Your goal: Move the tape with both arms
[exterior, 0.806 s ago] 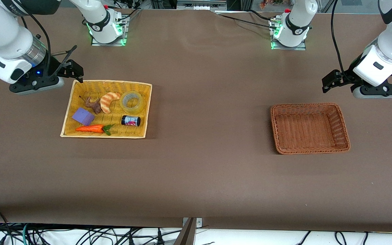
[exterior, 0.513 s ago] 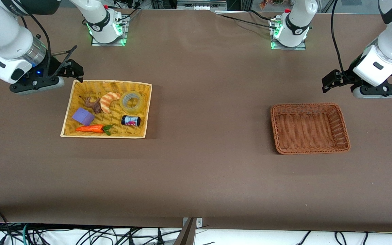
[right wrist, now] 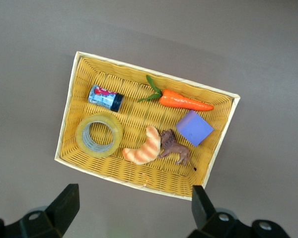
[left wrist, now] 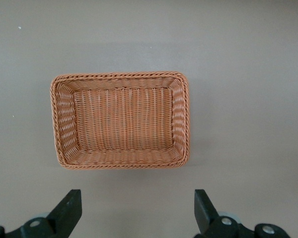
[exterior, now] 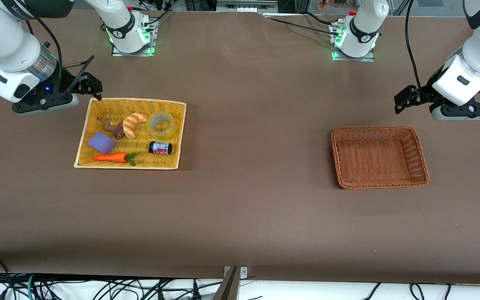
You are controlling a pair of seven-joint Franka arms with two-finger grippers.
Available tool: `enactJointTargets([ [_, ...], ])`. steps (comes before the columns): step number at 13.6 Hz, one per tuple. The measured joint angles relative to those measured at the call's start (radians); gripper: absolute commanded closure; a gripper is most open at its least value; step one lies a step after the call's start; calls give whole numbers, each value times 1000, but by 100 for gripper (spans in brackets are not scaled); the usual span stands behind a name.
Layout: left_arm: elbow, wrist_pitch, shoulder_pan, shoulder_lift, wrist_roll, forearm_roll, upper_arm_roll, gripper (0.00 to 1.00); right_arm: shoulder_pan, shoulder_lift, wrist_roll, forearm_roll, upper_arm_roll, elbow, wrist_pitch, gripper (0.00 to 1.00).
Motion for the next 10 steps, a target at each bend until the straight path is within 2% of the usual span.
enactJointTargets([
  [10,0,0,0,0,0,0,0,0,0,2,0,0,0,-14,-6,0],
])
